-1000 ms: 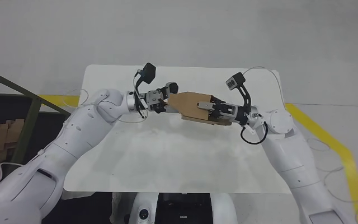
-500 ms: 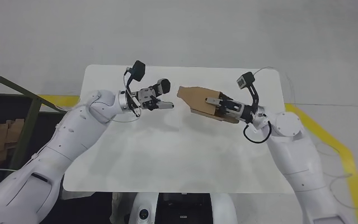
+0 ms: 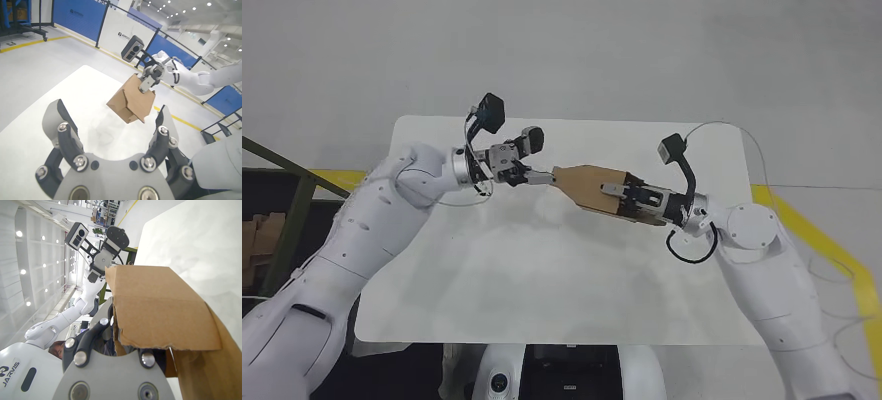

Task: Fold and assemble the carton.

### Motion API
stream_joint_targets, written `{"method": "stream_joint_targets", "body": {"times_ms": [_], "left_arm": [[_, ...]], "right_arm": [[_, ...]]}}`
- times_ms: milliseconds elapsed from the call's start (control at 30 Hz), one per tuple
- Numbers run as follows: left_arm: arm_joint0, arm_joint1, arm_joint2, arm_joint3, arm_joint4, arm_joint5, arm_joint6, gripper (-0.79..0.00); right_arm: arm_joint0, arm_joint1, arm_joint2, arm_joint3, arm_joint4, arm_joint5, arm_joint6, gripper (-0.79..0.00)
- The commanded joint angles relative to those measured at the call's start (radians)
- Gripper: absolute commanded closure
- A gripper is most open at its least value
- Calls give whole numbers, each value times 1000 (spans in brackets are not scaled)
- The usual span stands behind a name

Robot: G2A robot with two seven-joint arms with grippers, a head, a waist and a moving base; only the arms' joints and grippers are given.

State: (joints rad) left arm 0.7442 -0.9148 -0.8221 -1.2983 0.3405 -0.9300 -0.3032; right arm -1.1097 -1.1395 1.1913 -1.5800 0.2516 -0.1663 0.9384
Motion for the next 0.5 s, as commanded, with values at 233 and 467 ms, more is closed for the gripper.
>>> {"method": "stream_joint_targets", "body": {"times_ms": [233, 467], "left_arm": [[-14, -25, 5, -7, 140, 72, 40, -785], [4, -34, -1, -4, 164, 100, 39, -785]], "right_arm": [[12, -2, -17, -8, -3, 9, -11, 0], [2, 0, -6, -27, 31, 0, -10, 0]]}}
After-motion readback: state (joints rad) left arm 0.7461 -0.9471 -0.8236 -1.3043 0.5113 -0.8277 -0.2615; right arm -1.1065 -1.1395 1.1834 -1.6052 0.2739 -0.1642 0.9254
